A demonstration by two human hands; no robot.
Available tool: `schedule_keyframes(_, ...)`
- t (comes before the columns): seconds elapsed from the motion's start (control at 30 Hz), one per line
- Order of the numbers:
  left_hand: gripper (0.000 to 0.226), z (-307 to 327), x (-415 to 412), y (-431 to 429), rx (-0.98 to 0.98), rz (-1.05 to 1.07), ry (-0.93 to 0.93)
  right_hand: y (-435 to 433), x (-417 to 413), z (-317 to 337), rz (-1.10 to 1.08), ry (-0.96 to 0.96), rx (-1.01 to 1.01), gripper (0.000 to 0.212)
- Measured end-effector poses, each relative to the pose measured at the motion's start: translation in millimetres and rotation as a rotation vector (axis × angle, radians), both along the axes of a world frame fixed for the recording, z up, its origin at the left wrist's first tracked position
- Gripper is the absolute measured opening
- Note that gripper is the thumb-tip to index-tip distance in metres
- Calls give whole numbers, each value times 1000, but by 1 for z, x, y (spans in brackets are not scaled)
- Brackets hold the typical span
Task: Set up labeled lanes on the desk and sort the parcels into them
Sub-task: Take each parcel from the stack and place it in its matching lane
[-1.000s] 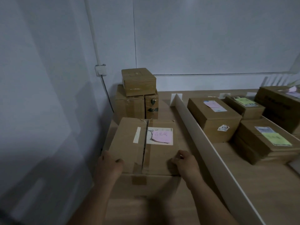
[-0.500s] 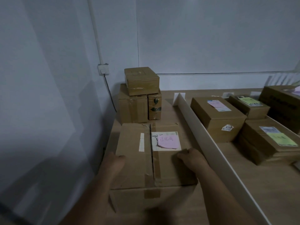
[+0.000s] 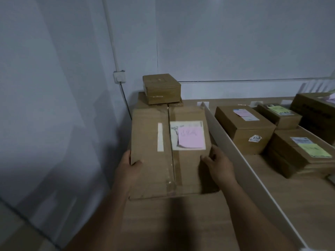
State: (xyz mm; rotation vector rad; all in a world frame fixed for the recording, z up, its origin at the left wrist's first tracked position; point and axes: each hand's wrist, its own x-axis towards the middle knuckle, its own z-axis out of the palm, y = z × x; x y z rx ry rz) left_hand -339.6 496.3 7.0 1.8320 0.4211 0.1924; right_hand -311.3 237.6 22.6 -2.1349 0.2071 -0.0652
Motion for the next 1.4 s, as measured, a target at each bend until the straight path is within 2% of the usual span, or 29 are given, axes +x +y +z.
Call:
schedule_keyframes(0.13,59,14,-16,-3,-61,-7,-171,3,-16,9,-24,-221,166,53)
schedule_keyframes(0.3,63,29,-29,-12,-112,-60,-317,-2,-46,22,-81,-353,254,54)
schedule_keyframes(0.53,64,44,-41,-38,-83,-171,-382,-31,-87,45,-180,-476,308,53)
schedule_keyframes(0.63,68,56,-44,-54,-41,-210,-409,-48,-103,58,-200,-534,334,55)
schedule_keyframes(0.8,82,79,-50,-103,-107,-273,-467,-96,-118,71,-270,-591,308,56)
schedule_keyframes(1.1,63,105,-78,-271,-120,-420,-552,-251,-177,89,-418,-701,309,58)
schedule_keyframes(1.4,65,109,-113,-476,-143,-553,-570,-442,-250,101,-585,-732,182,59)
